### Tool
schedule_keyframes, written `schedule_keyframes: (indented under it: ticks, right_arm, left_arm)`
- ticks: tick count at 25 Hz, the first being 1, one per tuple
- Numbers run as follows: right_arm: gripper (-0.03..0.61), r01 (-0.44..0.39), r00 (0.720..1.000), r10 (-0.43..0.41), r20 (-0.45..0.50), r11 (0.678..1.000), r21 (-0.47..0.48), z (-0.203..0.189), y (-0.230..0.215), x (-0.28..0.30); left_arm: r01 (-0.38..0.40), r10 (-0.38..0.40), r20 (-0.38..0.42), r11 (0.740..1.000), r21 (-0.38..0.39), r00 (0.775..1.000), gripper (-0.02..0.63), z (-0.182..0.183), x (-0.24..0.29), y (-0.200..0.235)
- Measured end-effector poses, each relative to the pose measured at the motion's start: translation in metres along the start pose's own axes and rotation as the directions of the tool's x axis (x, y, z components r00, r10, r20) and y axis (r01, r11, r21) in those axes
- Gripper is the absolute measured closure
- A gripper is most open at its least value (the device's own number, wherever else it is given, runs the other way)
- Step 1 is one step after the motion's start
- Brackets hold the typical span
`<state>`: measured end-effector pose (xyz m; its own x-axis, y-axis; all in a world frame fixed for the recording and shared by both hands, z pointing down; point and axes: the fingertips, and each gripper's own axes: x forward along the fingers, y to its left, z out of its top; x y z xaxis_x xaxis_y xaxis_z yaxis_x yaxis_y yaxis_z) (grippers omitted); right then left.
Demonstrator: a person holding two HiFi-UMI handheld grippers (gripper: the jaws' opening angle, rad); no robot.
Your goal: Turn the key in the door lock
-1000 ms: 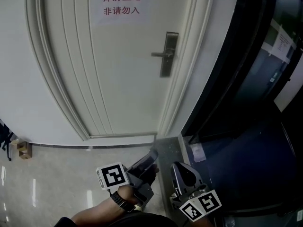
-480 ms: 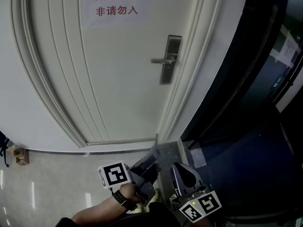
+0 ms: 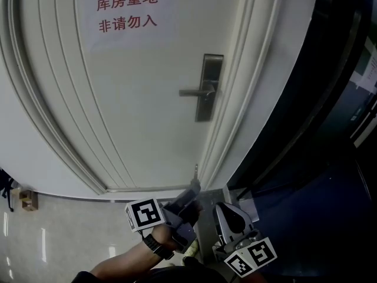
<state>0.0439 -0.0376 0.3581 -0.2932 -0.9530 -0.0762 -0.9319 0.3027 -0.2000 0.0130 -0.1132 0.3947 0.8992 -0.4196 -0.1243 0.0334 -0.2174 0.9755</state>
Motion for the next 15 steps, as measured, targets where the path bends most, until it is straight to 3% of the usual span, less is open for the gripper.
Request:
schedule_keyframes:
  ticks: [5,15]
  right_arm:
    - [0.563,-0.031,0.999,0.031,0.009,1.000,0.006,0.017,-0.048,0.020]
    - [0.563,-0.074,0.997,0.073,0.030,0.997,0.024,0.040,-0.117,0.046]
  left_arm:
    - [0.000,0.002,0.037,0.999,-0.046,0.999,0.604,0.022,0.058,0.005]
    - [-0.042,0.044,0.132,0.999,-0.020,0.990,0.604,0.077,0.144,0.021]
